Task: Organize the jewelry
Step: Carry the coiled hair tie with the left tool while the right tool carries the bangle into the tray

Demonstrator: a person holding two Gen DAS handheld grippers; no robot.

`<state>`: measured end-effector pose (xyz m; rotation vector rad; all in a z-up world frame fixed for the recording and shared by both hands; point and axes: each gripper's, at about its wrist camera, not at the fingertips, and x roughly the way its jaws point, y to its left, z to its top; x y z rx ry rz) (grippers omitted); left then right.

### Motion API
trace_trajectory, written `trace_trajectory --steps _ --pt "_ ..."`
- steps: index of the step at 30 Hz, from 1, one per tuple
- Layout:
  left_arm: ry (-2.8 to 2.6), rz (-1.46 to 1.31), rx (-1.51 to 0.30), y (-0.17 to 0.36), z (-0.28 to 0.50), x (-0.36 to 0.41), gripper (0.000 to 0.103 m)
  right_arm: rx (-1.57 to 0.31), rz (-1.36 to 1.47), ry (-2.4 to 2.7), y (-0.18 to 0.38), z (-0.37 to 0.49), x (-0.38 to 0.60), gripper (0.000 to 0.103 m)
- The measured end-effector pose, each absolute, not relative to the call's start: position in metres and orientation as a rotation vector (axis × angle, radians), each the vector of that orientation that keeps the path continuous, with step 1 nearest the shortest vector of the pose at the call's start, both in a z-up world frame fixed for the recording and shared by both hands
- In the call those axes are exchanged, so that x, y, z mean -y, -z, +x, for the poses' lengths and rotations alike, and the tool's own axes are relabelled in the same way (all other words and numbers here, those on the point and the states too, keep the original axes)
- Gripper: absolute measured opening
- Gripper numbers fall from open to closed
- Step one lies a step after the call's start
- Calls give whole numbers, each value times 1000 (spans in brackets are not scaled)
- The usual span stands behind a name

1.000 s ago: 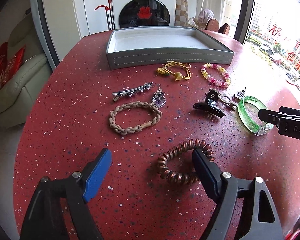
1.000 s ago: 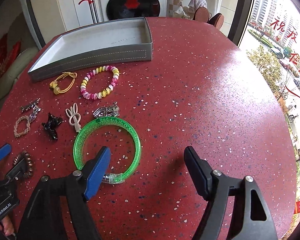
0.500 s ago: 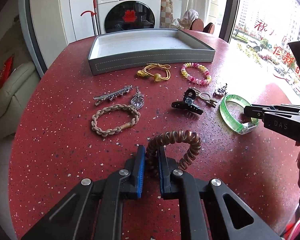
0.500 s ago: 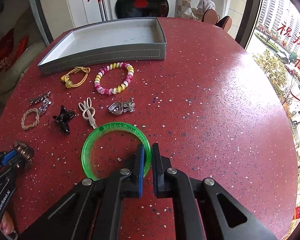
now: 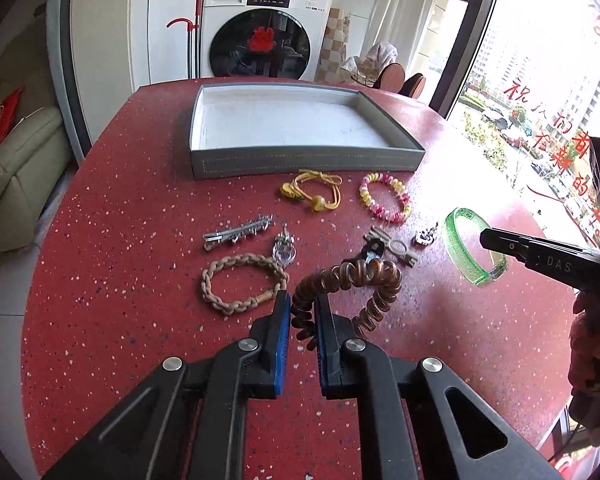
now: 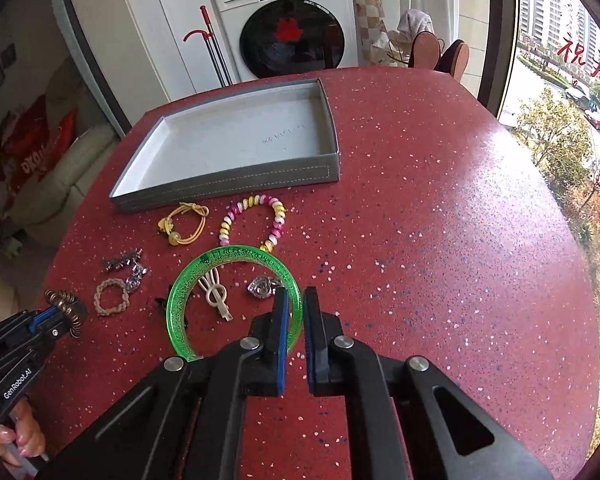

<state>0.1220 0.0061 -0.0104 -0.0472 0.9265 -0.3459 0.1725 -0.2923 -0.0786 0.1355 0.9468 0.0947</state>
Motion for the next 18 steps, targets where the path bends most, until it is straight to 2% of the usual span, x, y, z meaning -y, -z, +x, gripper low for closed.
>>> trace_trajectory --steps 10,18 --pt "340 -54 -889 -39 213 2 30 -904 119 -111 41 255 282 8" --pt "269 -45 -925 -33 308 9 30 -934 118 -94 52 339 274 8"
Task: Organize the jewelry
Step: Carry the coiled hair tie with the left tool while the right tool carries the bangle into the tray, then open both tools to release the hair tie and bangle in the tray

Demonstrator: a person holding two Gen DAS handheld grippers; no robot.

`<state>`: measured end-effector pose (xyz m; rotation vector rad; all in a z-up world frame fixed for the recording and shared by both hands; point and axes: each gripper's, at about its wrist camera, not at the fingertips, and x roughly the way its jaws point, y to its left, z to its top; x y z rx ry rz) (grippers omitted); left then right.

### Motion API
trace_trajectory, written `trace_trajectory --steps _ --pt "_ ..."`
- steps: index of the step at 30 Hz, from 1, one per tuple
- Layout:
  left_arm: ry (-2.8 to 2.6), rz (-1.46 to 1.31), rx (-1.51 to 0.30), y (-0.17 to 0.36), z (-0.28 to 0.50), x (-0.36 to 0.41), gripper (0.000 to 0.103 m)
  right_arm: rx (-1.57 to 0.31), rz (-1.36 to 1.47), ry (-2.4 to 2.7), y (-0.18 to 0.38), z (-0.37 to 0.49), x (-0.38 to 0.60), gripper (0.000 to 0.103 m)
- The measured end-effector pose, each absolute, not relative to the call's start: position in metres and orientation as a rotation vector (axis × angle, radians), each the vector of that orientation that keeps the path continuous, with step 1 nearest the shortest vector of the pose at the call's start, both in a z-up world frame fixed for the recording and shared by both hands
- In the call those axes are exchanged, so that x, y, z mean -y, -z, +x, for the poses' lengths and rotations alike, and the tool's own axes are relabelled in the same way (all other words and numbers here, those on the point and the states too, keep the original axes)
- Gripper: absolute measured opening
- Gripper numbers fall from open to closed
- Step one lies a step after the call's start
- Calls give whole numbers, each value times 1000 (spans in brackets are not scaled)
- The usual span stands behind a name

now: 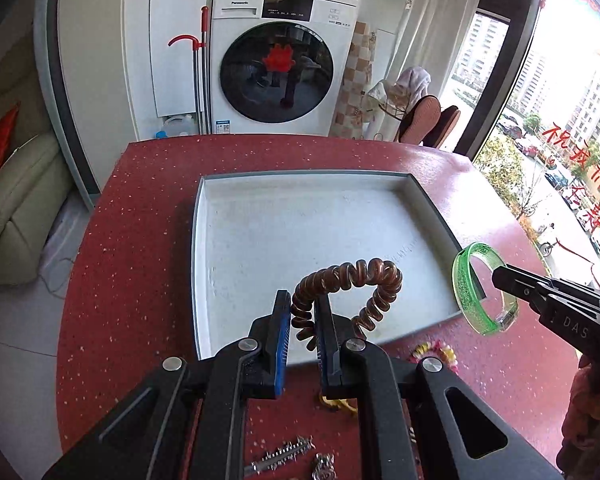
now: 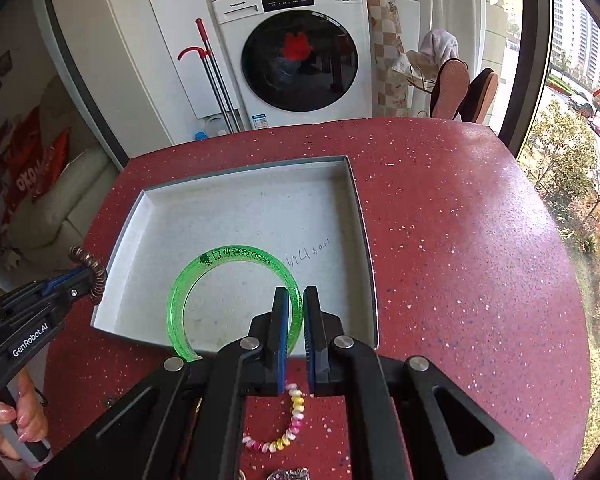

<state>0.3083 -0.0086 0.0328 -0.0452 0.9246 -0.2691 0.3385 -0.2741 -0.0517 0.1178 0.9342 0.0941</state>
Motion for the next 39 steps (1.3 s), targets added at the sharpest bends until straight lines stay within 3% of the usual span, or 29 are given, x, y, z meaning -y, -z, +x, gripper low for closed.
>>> trace_trajectory --steps 10,23,24,26,27,28,36,39 --pt "189 -17 -1033 25 395 23 30 -989 79 -52 94 413 260 8" --pt "134 145 -991 50 397 45 33 -1018 71 -33 122 429 259 10" --pt "122 159 -983 50 397 46 37 -1018 76 -39 122 429 259 12" --pt "82 178 -969 49 397 48 67 -1023 98 -55 120 427 260 30" --pt "77 166 -963 48 397 45 92 -1017 108 -64 118 425 260 36" --pt "75 152 -947 45 396 43 95 -1002 113 -69 114 423 261 43" --pt "92 92 -936 34 389 32 95 -925 157 -83 87 393 265 51" --pt "92 61 -915 26 377 25 103 -908 172 -90 80 379 266 52"
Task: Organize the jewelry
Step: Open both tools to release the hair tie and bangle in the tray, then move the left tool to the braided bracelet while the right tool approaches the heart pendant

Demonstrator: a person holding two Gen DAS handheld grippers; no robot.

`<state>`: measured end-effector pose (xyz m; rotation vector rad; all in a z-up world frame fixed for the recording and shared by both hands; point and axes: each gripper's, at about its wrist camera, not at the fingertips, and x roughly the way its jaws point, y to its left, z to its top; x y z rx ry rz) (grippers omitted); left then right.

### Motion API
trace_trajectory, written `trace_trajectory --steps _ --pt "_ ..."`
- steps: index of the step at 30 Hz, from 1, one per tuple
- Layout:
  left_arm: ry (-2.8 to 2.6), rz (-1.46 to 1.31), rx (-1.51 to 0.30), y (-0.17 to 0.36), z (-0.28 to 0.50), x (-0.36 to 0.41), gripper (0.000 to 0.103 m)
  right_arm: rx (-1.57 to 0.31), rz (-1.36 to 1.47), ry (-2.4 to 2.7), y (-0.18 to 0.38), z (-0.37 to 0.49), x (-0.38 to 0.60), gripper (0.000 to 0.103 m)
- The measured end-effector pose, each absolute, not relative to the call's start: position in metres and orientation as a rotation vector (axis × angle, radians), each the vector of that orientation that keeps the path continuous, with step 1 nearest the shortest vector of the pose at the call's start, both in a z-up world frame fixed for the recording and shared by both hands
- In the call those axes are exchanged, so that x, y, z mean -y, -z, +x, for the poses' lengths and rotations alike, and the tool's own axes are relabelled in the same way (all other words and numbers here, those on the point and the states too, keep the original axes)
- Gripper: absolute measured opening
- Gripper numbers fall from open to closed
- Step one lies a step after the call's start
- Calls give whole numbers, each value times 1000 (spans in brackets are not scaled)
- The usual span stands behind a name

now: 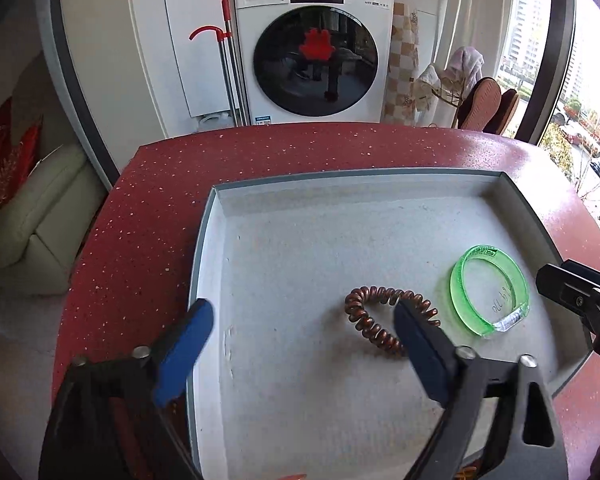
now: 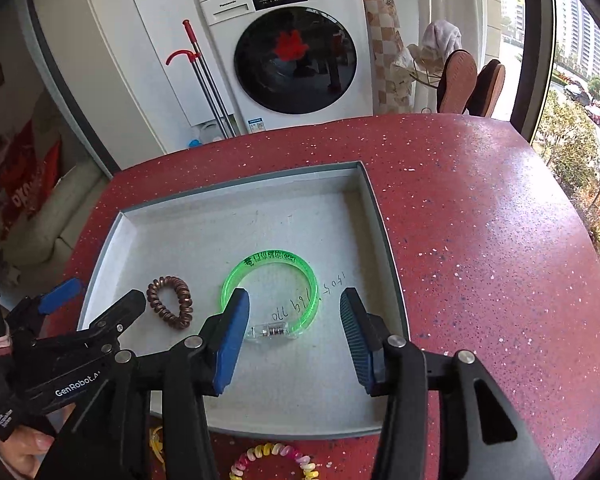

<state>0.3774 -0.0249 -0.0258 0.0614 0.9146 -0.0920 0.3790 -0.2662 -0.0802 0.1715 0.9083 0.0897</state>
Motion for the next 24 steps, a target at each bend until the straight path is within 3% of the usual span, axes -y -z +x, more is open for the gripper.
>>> trace_trajectory --steps 6,7,8,9,24 --pt "125 61 -871 -2 344 15 103 -872 187 -104 65 341 266 65" --pt "128 61 -866 -6 337 12 103 -864 191 -108 63 334 266 83" --pt "130 59 -865 -10 329 9 103 -856 197 -115 60 328 267 94" --pt "131 53 -865 -12 321 5 103 -848 203 -123 58 320 267 97" --pt "119 70 -841 -4 211 -35 103 -881 145 -166 61 229 258 97"
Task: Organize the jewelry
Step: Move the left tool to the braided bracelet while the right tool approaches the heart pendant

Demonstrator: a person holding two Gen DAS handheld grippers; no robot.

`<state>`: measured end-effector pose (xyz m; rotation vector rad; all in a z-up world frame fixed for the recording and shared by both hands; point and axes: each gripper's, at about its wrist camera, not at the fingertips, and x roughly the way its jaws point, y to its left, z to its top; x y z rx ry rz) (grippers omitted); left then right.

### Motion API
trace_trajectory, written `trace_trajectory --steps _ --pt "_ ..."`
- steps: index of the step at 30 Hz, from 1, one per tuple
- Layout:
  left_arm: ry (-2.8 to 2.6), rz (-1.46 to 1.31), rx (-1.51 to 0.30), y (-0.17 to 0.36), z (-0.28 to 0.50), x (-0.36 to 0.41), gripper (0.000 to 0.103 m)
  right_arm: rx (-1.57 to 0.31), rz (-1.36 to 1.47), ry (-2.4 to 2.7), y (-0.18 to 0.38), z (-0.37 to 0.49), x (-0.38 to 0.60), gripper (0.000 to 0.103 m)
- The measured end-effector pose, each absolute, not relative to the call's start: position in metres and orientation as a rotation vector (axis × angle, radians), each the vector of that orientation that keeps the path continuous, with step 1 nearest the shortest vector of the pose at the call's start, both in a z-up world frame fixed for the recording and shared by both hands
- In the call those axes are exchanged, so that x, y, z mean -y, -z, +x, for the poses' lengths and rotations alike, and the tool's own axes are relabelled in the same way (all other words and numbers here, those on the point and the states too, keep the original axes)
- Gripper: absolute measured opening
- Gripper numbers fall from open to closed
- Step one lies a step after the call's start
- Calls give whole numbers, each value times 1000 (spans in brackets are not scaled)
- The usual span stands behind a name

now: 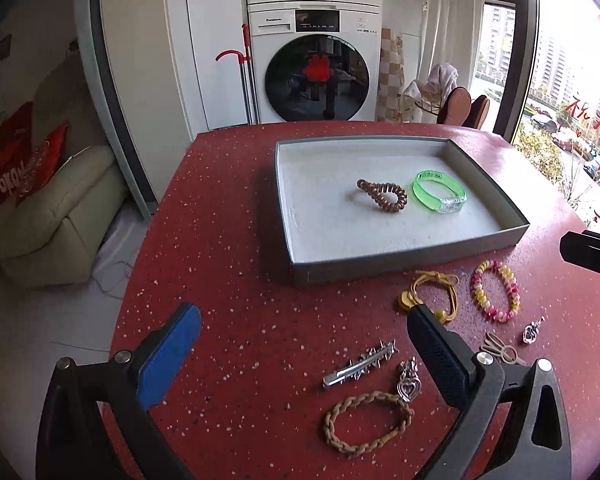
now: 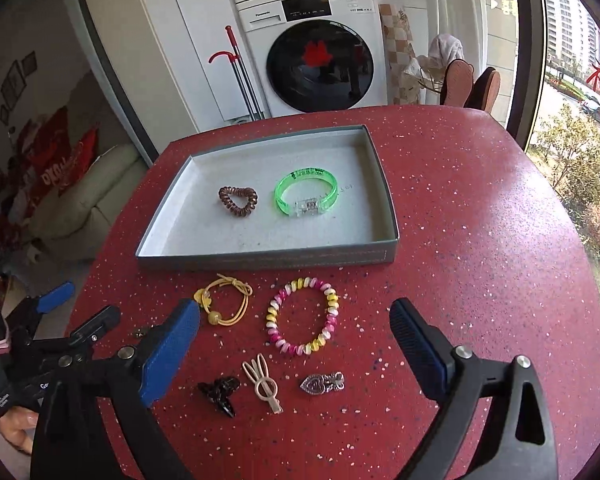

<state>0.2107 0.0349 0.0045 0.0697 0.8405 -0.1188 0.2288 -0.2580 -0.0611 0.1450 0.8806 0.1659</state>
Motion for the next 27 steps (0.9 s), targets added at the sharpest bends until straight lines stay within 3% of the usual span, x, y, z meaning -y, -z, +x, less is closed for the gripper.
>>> trace_trajectory --steps 15,24,27 --pt "53 34 -940 46 179 -36 103 -971 108 -60 115 206 283 95" --pt "49 49 -952 55 183 -33 103 -990 97 -58 134 215 268 72" --pt "52 65 -955 58 183 -30 99 -977 43 -31 136 215 260 66"
